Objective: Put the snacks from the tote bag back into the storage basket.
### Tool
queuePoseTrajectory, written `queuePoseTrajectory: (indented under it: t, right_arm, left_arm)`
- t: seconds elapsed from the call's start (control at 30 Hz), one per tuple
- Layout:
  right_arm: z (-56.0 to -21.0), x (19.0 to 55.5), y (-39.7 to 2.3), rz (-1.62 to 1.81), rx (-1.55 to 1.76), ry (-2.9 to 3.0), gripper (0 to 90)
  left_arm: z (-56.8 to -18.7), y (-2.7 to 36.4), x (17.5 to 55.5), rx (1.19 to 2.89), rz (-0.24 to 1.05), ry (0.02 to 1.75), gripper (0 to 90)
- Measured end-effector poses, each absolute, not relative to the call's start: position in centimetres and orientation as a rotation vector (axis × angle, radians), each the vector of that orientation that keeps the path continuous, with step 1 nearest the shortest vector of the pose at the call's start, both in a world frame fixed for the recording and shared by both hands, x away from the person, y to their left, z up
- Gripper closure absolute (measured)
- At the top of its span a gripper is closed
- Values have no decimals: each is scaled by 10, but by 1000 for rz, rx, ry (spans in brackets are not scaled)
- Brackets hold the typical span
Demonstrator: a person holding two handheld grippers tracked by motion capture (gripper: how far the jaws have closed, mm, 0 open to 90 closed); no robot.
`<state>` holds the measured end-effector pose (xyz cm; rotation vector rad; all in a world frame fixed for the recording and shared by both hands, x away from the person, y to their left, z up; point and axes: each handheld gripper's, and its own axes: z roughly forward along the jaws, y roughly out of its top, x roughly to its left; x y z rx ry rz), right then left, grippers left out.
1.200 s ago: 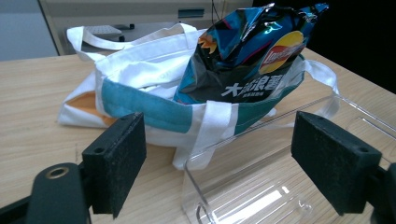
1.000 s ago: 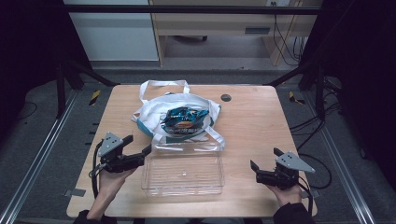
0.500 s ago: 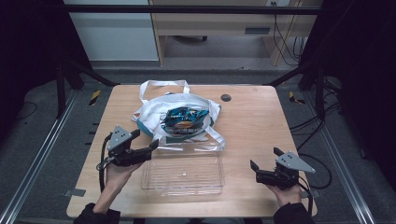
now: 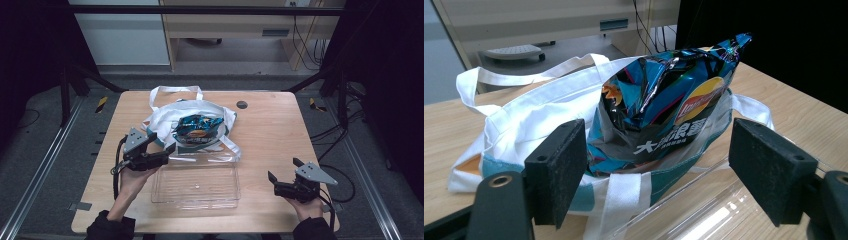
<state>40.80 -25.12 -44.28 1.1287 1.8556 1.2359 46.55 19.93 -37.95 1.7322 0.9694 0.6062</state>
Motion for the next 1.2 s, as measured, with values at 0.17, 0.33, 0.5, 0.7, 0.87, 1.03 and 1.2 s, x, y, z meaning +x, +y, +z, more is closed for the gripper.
queuePoseTrajectory:
  t: [0.17, 0.33, 0.5, 0.7, 0.87, 1.03, 1.2]
  right_arm:
    - [-443, 408, -252, 1237, 1124, 1854, 40]
    - [-443, 408, -251, 1239, 1126, 1855, 40]
    - [-443, 408, -251, 1239, 1125, 1857, 40]
    - [-443, 409, -251, 1236, 1123, 1858, 40]
    - [-443, 409, -251, 1234, 1123, 1860, 40]
    - [-443, 409, -251, 1235, 1122, 1860, 40]
    - [-443, 409, -250, 1235, 1119, 1859, 40]
  left_arm:
    - [-380, 194, 471, 1744, 610, 967, 267]
    - [-383, 191, 476, 1757, 603, 973, 297]
    - [-386, 187, 481, 1777, 610, 972, 312]
    - [-388, 183, 487, 1787, 622, 970, 332]
    - [-390, 181, 492, 1798, 619, 969, 361]
    - [-389, 179, 497, 1796, 617, 962, 401]
    - [-388, 177, 500, 1796, 611, 950, 435]
